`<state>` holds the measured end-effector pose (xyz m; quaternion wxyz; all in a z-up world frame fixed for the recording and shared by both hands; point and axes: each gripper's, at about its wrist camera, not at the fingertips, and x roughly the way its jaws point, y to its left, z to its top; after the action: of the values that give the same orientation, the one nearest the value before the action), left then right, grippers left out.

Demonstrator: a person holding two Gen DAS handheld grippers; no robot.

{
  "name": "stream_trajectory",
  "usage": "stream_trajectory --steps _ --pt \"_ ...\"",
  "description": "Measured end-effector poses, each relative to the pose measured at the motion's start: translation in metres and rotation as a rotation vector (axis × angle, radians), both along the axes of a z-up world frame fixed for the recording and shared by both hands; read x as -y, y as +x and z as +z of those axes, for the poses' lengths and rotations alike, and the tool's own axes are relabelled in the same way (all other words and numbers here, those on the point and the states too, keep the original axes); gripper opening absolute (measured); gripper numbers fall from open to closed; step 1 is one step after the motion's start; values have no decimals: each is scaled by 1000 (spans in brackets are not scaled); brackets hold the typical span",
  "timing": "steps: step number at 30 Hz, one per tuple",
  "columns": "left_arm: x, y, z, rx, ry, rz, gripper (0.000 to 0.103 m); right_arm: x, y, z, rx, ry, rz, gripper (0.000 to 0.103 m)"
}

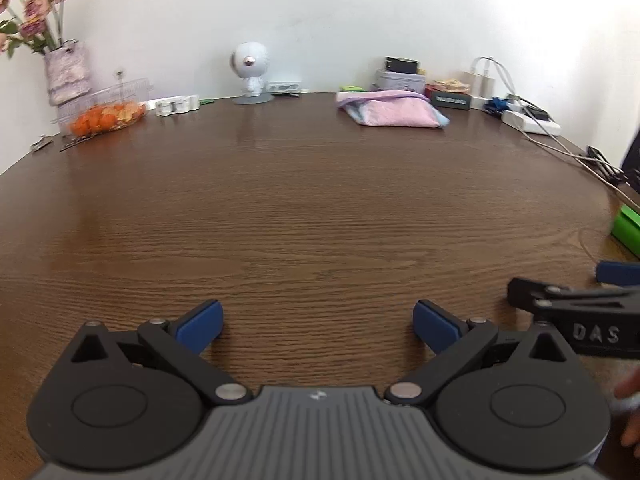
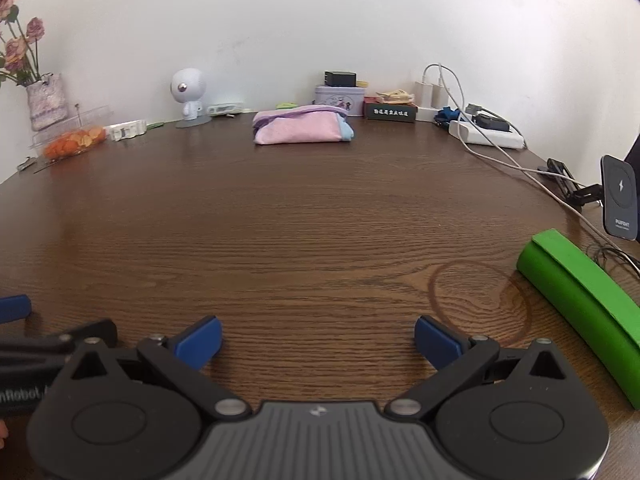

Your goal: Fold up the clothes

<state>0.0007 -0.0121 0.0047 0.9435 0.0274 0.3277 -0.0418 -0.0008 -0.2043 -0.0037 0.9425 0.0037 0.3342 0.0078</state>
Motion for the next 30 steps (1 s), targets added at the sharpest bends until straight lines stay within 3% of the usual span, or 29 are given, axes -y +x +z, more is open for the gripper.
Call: stream_trajectory --steps 9,15,23,30 --pt "-8 24 2 -23 -5 124 103 2 1 -1 -3 1 12 103" --pt "-5 17 2 -26 0 71 102 -1 6 0 -15 3 45 103" --pt "-5 2 -1 -3 -3 69 102 -2 3 -1 -12 1 54 103" --pt "-1 16 1 -25 -2 98 102 -2 -2 -2 2 1 43 103"
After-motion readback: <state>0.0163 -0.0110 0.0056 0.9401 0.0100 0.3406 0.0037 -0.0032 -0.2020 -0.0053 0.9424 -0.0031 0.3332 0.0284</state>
